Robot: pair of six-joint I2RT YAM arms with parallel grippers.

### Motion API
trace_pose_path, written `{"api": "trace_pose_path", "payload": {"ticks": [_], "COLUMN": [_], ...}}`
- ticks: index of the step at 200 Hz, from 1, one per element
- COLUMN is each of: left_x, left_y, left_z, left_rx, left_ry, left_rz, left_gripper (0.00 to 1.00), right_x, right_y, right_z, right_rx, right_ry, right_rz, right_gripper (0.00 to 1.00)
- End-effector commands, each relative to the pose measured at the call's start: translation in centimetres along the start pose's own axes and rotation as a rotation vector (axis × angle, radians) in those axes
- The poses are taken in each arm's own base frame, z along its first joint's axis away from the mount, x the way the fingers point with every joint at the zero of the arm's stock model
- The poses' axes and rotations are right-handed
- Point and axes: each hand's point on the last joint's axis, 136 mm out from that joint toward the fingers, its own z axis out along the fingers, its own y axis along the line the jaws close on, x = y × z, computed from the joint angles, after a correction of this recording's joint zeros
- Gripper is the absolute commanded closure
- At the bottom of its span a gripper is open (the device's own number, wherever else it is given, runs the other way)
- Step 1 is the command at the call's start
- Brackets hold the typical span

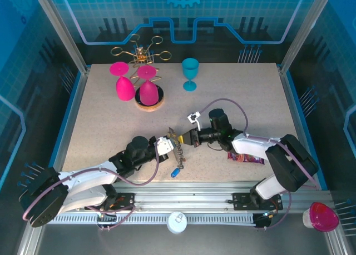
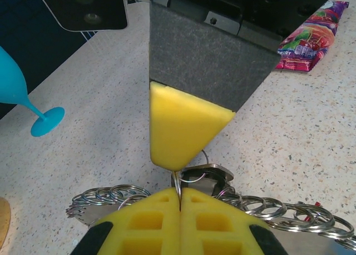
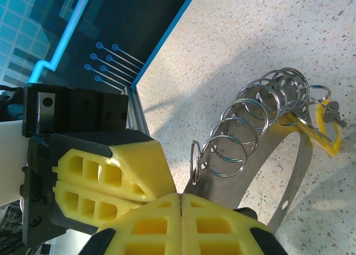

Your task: Put the keys on the keyring

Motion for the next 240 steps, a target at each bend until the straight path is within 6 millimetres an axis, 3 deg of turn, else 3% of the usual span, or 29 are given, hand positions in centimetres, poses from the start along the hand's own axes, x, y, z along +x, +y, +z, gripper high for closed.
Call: {"api": "trace_pose_path", "payload": {"ticks": [1, 22, 56, 100, 128, 192, 240], "left_x": [-1.7, -1.6, -1.6, -1.5, -1.4, -1.4, -1.3], "left_y": [0.0, 0.1, 0.2, 0.2, 0.2, 0.1, 0.0], "left_z": [-0.3, -0.3, -0.2, -0.3, -0.3, -0.2, -0.1], "left_rx": [0.007, 0.0, -0.004, -0.004, -0.006, -0.003, -0.001], "left_ry": [-0.07, -0.065, -0.064, -0.054, -0.048, -0.047, -0.047], "left_rz": [0.028, 0.027, 0.026, 0.026, 0.026, 0.029, 0.026], "left_gripper": [1.0, 1.0, 1.0, 1.0, 1.0, 1.0, 1.0], "right_x": [-0.8, 1.0, 5.9, 7.0, 7.5, 8.2, 7.9], "right_y": [-1.0, -3.4, -9.2, -12.2, -12.7, -11.7, -10.6], "right_z": [-1.1, -3.1, -5.7, -6.3, -5.4, -5.2, -4.6], "right_rx": [0.108, 0.309, 0.643, 0.823, 0.831, 0.786, 0.728], "right_ry": [-0.033, 0.029, 0.204, 0.3, 0.343, 0.36, 0.346], "right_rz": [-0.026, -0.028, 0.033, 0.014, 0.007, 0.042, 0.069], "right_gripper": [1.0, 1.0, 1.0, 1.0, 1.0, 0.75, 0.73]}}
